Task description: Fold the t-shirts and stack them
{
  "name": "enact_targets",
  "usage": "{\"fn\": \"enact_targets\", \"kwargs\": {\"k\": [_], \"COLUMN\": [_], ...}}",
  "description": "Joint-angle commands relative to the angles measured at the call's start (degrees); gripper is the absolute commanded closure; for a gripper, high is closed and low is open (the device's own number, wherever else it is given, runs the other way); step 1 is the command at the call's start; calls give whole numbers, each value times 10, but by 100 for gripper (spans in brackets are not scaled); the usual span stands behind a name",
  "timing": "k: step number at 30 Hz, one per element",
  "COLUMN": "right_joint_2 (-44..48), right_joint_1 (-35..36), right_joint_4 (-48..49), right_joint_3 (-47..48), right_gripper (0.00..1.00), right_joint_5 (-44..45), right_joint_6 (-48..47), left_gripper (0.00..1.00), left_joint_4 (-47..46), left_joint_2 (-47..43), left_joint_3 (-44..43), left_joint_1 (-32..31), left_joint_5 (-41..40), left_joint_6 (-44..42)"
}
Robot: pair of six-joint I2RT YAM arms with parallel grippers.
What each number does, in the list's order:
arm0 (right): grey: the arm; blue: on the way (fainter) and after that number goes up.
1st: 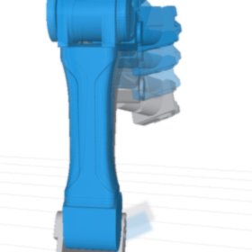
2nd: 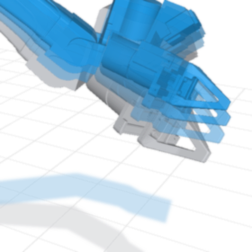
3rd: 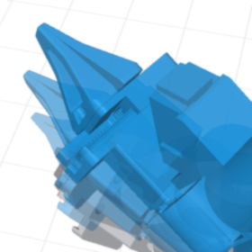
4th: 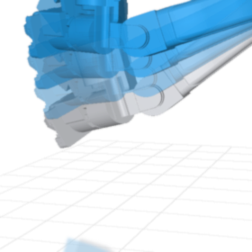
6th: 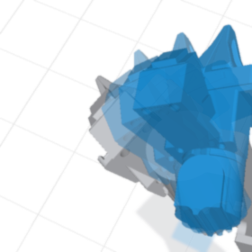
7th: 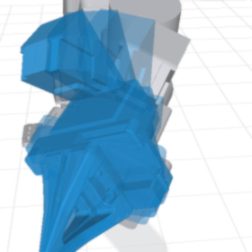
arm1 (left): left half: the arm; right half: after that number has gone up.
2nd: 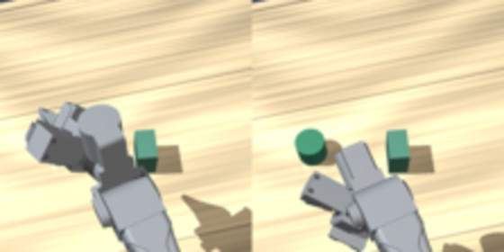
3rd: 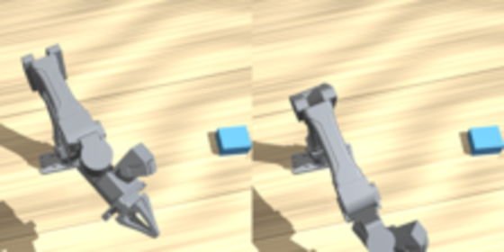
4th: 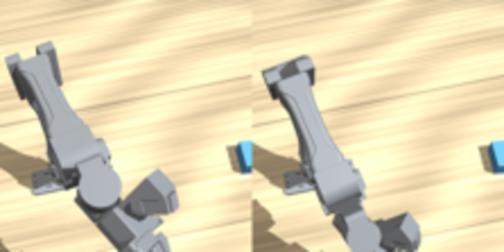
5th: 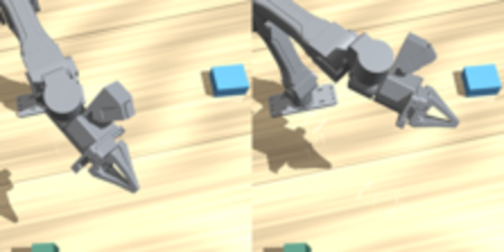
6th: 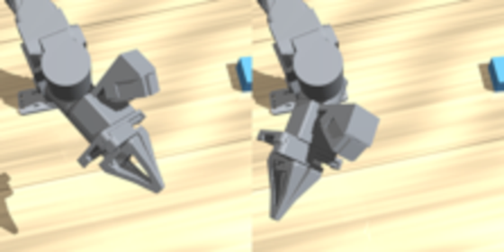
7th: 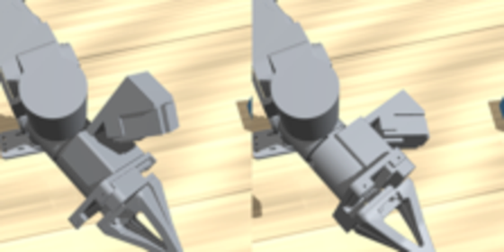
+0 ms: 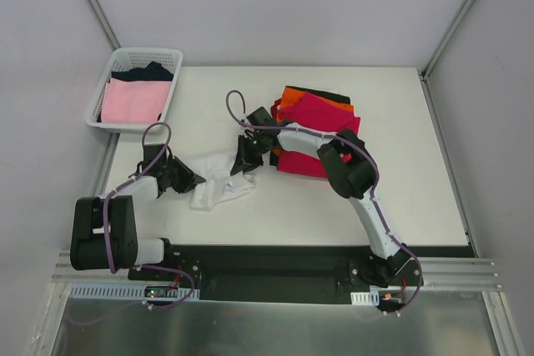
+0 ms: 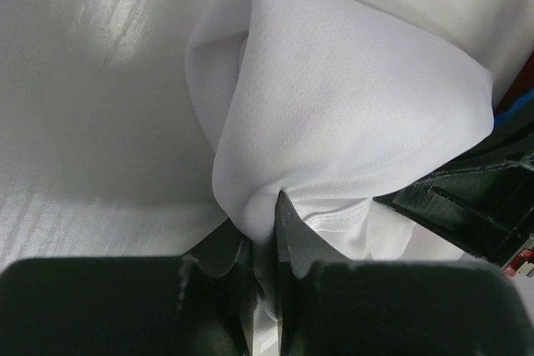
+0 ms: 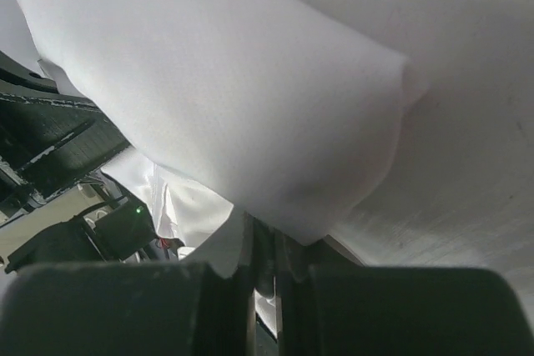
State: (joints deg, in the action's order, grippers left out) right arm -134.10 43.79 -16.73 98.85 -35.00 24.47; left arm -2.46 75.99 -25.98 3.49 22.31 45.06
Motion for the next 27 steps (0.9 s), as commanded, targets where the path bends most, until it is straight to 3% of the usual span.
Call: {"fn": "enact_targets", "kwargs": {"k": [1, 27], "right_joint_2": [-5, 85], "right_joint_1": [5, -12], "right_joint_4": [-22, -86], "right_joint_3": [-13, 32], "right_gripper": [99, 99], "right_joint_5": [32, 78], "right_joint_6": [-8, -36], "left_gripper": [98, 95], "left_joint_4": [41, 113], "left_joint_2": [14, -53], "left_joint_3": [3, -99], "left_joint_1": [2, -5], "left_joint_5": [-4, 28], "left_joint_6": [-16, -46]}}
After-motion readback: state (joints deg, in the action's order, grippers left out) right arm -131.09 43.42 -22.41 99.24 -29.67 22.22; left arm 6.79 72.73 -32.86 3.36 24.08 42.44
